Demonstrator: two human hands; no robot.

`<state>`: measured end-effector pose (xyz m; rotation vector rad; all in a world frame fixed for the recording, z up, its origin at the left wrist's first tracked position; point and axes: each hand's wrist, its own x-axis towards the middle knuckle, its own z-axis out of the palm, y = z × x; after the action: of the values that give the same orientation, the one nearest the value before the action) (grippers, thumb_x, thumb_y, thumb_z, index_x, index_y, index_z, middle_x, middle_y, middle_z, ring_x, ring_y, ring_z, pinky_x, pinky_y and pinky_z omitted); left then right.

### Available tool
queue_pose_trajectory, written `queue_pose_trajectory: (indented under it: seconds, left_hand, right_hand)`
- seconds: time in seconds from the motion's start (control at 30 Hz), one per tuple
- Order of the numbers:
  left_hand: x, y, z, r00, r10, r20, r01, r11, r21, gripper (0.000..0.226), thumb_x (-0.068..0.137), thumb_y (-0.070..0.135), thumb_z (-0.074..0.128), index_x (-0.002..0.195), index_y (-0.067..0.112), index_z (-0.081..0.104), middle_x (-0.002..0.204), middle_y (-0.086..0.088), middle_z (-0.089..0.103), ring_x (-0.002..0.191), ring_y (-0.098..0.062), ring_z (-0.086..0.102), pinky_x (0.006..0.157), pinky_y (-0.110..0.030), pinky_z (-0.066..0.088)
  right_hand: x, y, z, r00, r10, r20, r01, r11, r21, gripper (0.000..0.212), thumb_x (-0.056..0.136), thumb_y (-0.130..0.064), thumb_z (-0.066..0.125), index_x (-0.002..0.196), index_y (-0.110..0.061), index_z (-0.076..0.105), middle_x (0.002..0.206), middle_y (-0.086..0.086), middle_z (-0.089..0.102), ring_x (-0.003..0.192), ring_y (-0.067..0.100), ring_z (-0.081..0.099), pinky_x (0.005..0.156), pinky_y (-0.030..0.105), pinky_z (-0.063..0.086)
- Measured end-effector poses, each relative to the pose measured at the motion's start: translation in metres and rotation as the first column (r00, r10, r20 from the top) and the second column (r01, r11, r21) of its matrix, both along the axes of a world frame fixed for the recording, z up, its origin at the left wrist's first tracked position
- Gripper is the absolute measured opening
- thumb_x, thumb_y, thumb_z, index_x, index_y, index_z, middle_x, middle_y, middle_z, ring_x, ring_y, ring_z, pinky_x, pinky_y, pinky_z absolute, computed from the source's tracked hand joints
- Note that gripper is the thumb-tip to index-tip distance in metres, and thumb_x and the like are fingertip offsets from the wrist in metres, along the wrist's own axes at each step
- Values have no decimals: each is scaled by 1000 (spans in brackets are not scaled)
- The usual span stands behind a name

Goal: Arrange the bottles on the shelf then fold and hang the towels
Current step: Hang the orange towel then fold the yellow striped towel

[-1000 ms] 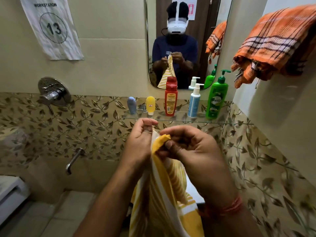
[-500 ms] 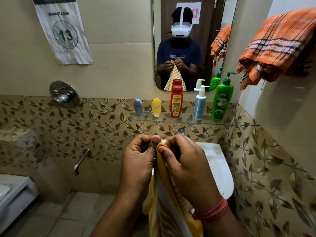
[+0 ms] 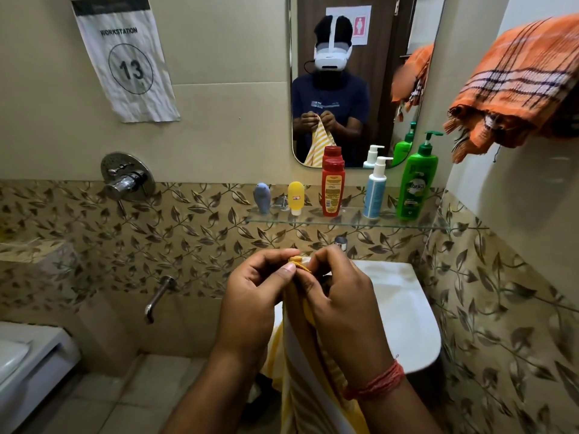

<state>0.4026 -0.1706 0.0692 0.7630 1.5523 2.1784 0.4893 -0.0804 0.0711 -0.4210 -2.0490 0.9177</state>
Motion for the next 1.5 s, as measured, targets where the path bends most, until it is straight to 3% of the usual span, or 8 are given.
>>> queue_pose_trajectory:
  seconds: [0.13,0.33,0.63,0.8,0.97,1.13,1.27,1.5]
  left_hand:
    - [-17,-3,5,997,73,-21,-72,997,8,22,97,5,57,99,17,76,95,-7,77,87,-19,72,71,-27,58]
    - [-52,-5,13,975,202,-96,-195,978,72,25,98,8,57,99,27,73,91,6,77,83,-6,71,67,-17,56]
    - [-108,-3,23,937,350,-8,-342,921,185,25,99,5,57,99,24,72,93,7,76,86,-6,70,73,-16,55]
    - [-142,-8,23,885,461,56,-463,866,187,23,100,8,59,102,26,73,102,3,74,91,-6,71,72,-13,54]
    - [-157,-7,15,854,510,106,-521,836,173,25,100,8,58,100,30,71,102,8,72,90,1,71,71,-10,53]
    - [-179,-7,8,812,529,247,-576,794,193,24,100,8,58,98,29,71,102,9,71,88,2,68,71,-9,52]
    - [-192,-3,5,753,556,352,-638,749,181,26,100,10,56,94,31,70,102,9,70,88,0,67,72,-11,52]
    - [-196,9,5,713,588,382,-679,715,166,25,99,10,56,95,31,70,101,10,69,87,0,66,71,-9,51]
  right_hand:
    - [-3,4,0,953,300,38,-280,924,-260,15,88,-32,72,93,-25,58,86,-5,66,77,13,66,68,36,58]
    - [-5,17,-13,730,532,429,-493,845,-210,23,92,-45,64,105,-27,68,102,-6,72,94,10,67,84,42,55]
    - [-14,42,-35,630,501,593,-445,859,-252,53,83,-59,67,87,-6,66,89,15,70,76,28,63,76,47,51]
    - [-15,51,-36,548,457,701,-415,876,-246,31,87,-40,71,103,-14,71,101,-34,65,89,-3,63,85,27,53]
    - [-18,70,-30,529,131,838,-315,948,50,37,81,-55,67,65,-24,55,88,-2,63,81,15,57,76,41,51]
    - [-4,69,3,707,-91,702,-312,850,424,48,78,-72,47,81,-31,72,100,-20,53,101,6,36,81,18,38]
    - [8,69,18,834,-220,505,-188,748,636,56,79,-82,35,73,-38,70,107,-20,48,109,7,33,85,33,39]
    - [15,109,15,846,-144,514,-156,854,496,48,86,-76,37,75,-33,57,93,-20,49,84,1,51,66,29,52]
